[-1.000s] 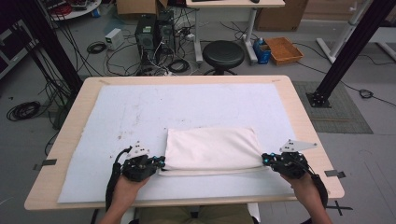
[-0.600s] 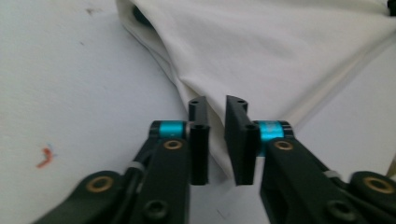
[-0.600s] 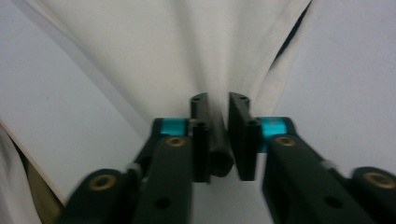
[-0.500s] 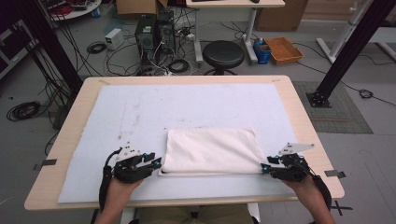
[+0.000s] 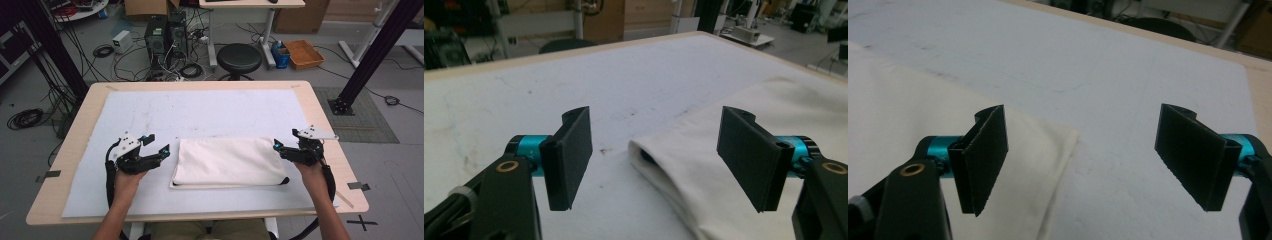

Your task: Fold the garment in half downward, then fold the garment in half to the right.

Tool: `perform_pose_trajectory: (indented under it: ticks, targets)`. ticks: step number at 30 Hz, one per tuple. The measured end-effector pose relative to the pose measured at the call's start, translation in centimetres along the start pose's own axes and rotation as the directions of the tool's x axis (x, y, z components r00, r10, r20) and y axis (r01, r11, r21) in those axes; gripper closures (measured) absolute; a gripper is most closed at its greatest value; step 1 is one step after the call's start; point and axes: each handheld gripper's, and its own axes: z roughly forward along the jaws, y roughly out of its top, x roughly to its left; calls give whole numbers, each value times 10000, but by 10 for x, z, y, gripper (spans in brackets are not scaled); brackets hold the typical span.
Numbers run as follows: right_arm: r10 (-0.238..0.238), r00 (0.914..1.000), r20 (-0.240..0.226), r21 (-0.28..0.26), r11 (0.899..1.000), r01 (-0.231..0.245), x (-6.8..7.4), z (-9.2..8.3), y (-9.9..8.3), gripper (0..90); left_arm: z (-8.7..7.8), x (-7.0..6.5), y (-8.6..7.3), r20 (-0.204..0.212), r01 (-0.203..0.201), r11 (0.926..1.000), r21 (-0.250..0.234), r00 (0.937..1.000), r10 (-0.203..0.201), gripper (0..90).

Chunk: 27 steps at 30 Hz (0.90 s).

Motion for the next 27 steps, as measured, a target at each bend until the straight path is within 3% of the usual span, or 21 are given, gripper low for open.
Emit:
perform_pose_trajectory:
  ticks: [1, 4, 6, 7, 8, 11, 17, 27]
  targets:
    - [72, 9999, 129, 9, 10000, -72, -2, 3, -3, 211, -1, 1, -3, -66, -21, 10000, 32, 10000, 21, 303]
    - [272, 9995, 131, 171, 9995, -274, -7, 3, -11, 211, -7, 9, -7, 52, 576, 9983, -17, 9983, -576, 302]
    - [341, 9994, 113, 163, 9993, -343, -10, 1, -13, 211, -10, 11, -7, 11, 666, 9977, -81, 9978, -666, 302]
    - [384, 9991, 182, 113, 9992, -387, -12, -2, -14, 211, -14, 15, -7, -74, 969, 9951, -217, 9953, -971, 302]
    - [595, 9981, 155, -50, 9982, -595, -19, -10, -16, 211, -15, 16, -7, -97, 986, 9949, -192, 9951, -988, 292]
    - [577, 9983, 115, -126, 9983, -576, -24, -17, -20, 211, -16, 15, -8, -161, 1069, 9942, -102, 9941, -1070, 291]
    - [831, 9964, 186, 42, 9965, -832, -32, -17, -26, 211, -11, 11, -9, -217, 1020, 9946, 203, 9946, -1015, 283]
    - [754, 9971, 116, 104, 9971, -755, -28, -15, -25, 211, -8, 6, -9, -172, 1017, 9935, 513, 9947, -1009, 283]
